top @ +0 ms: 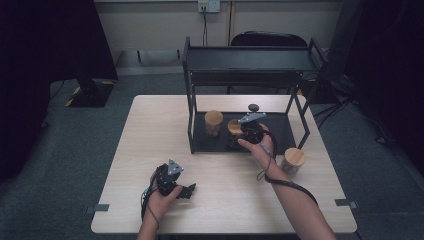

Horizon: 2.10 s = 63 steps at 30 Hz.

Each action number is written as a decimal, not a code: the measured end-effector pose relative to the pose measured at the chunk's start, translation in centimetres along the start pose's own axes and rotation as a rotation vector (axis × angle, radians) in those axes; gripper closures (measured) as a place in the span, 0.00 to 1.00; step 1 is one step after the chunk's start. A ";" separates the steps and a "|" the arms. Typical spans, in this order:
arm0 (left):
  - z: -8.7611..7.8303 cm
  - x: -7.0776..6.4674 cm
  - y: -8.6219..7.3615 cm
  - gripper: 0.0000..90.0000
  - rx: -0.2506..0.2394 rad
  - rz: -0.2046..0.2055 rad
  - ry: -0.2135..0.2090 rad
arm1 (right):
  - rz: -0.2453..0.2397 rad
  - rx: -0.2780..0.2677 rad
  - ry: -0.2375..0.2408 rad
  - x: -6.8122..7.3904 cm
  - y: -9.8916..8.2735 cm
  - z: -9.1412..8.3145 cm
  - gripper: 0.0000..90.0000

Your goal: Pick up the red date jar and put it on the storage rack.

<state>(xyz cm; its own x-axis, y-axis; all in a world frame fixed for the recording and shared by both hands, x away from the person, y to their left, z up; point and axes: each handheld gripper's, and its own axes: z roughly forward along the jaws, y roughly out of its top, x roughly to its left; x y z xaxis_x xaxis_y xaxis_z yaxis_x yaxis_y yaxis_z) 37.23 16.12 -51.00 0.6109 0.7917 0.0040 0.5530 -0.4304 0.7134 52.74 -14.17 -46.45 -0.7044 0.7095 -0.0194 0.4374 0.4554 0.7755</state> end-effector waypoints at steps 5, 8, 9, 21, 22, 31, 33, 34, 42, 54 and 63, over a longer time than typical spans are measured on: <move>0.0 0.0 0.0 0.00 0.001 0.000 0.000 | 0.007 0.002 -0.004 -0.3 0.0 0.4 0.28; 0.0 0.0 0.0 0.00 0.000 0.000 0.000 | 0.013 0.005 -0.010 -0.6 0.0 0.6 0.28; 0.0 0.0 0.0 0.00 0.001 0.000 -0.001 | 0.015 0.004 -0.010 -0.6 0.0 0.7 0.28; 0.0 0.0 0.0 0.00 0.000 0.001 0.000 | 0.028 0.008 -0.017 -1.0 0.1 1.1 0.28; 0.0 0.0 0.0 0.00 0.000 0.001 0.000 | 0.029 0.009 -0.019 -1.1 0.1 1.2 0.28; 0.0 0.0 0.0 0.00 0.000 0.000 -0.001 | 0.036 0.012 -0.030 -1.4 0.2 1.6 0.28; 0.0 0.0 0.0 0.00 0.000 0.000 0.000 | 0.032 0.011 -0.032 -1.5 0.1 1.7 0.28; 0.0 0.0 0.0 0.00 0.000 0.001 0.000 | 0.034 0.010 -0.031 -1.5 0.1 1.7 0.28; 0.0 0.0 0.0 0.00 0.000 0.000 0.000 | 0.036 0.011 -0.039 -1.6 0.3 2.0 0.28; 0.0 0.0 0.0 0.00 0.000 0.000 0.000 | 0.025 0.002 -0.058 -1.6 0.4 2.5 0.28; 0.0 0.0 0.0 0.00 0.000 0.001 0.000 | 0.033 -0.012 -0.068 -1.8 0.5 2.8 0.28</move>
<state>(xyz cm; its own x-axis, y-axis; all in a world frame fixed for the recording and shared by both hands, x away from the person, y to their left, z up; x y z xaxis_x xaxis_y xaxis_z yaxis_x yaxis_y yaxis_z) 37.23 16.12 -51.00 0.6113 0.7914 0.0042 0.5529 -0.4309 0.7131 55.76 -13.68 -47.86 -0.6494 0.7596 -0.0361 0.4530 0.4246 0.7839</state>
